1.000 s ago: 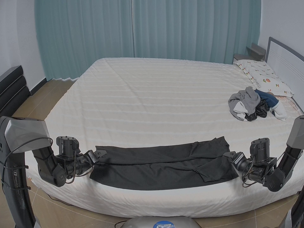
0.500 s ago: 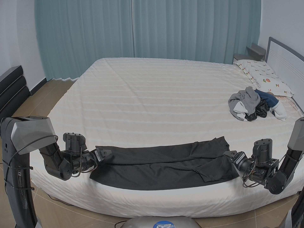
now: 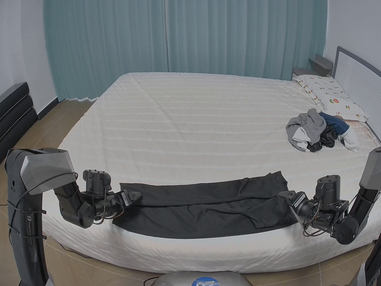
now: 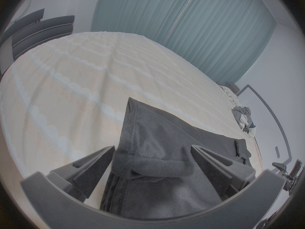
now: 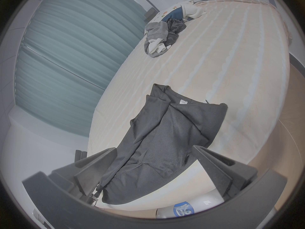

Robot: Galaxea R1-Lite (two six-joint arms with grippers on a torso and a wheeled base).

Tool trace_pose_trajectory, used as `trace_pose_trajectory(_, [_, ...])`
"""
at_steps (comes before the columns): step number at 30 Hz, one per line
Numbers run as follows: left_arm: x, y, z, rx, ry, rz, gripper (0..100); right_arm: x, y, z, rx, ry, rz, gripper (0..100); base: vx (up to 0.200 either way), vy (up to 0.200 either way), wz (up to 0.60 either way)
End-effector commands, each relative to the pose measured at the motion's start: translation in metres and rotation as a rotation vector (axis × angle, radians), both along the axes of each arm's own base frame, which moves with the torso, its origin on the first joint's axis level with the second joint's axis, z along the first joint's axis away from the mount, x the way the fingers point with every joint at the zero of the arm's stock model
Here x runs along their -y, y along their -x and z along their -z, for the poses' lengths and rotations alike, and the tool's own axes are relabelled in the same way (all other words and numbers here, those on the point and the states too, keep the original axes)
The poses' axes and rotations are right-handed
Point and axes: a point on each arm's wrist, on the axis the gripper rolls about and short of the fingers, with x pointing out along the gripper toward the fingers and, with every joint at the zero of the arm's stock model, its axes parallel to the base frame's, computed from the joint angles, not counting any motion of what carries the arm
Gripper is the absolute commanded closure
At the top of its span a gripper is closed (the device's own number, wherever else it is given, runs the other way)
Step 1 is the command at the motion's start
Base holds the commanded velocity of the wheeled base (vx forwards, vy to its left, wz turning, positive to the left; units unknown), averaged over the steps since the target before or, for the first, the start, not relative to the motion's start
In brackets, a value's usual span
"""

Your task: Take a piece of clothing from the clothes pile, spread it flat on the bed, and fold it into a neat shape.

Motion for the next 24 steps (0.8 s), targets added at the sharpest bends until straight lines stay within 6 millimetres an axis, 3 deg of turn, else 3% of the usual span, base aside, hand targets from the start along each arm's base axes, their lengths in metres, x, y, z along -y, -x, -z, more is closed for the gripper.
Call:
trace_pose_trajectory(1, [0.003,0.001,0.005,-0.014,-0.002,0.008,0,0.0,0.0,0.001,-0.004,0.0,0.001,0,0.0,0.0,0.0])
trace_pose_trajectory(8, [0.003,0.0,0.006,-0.012,-0.003,0.005,0,0.0,0.0,0.001,-0.004,0.0,0.001,0,0.0,0.0,0.0])
trace_pose_trajectory(9, [0.002,0.0,0.006,-0.009,-0.002,0.003,100,0.0,0.0,0.001,-0.004,0.0,0.001,0,0.0,0.0,0.0])
trace_pose_trajectory(24, [-0.008,-0.002,0.001,0.021,0.014,-0.031,100,0.001,0.001,0.001,-0.007,0.001,0.002,0,0.0,0.0,0.0])
